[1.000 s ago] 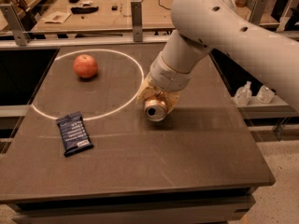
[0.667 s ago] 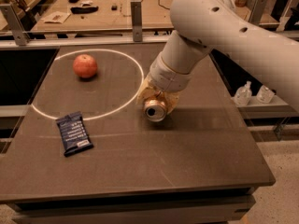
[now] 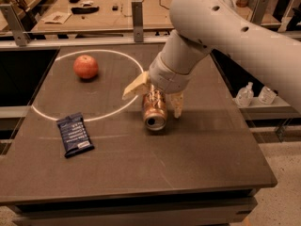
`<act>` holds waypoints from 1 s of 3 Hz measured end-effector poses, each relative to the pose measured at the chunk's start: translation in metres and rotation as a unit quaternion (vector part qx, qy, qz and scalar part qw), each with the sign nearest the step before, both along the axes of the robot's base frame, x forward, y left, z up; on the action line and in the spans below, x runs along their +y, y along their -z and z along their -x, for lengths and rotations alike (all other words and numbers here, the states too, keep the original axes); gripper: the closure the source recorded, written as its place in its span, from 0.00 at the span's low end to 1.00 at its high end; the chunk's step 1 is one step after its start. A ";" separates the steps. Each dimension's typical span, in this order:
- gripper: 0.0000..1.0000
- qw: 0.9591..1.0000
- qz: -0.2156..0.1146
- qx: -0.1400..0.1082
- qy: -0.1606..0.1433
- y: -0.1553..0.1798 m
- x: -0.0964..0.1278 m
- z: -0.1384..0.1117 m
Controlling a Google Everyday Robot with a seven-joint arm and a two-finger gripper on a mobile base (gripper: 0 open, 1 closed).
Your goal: Knock orange can over
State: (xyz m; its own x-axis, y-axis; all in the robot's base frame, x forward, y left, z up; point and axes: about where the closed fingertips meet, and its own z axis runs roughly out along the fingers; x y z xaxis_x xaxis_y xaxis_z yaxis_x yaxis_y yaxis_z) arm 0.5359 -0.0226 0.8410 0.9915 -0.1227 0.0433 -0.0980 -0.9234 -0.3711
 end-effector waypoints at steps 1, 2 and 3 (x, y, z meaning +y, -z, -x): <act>0.00 1.000 0.000 0.000 0.000 -0.001 0.000 0.000; 0.00 0.999 -0.033 0.006 0.010 -0.009 -0.005 -0.002; 0.00 0.994 -0.102 0.013 0.030 -0.027 -0.015 -0.007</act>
Offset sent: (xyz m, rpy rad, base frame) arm 0.0067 -0.0200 0.0294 0.2101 0.0337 -0.0666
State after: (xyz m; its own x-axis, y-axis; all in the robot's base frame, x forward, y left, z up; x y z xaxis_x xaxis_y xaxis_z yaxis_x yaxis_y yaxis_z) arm 0.5428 -0.0380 0.8682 0.9826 -0.1852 -0.0147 -0.1629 -0.8209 -0.5473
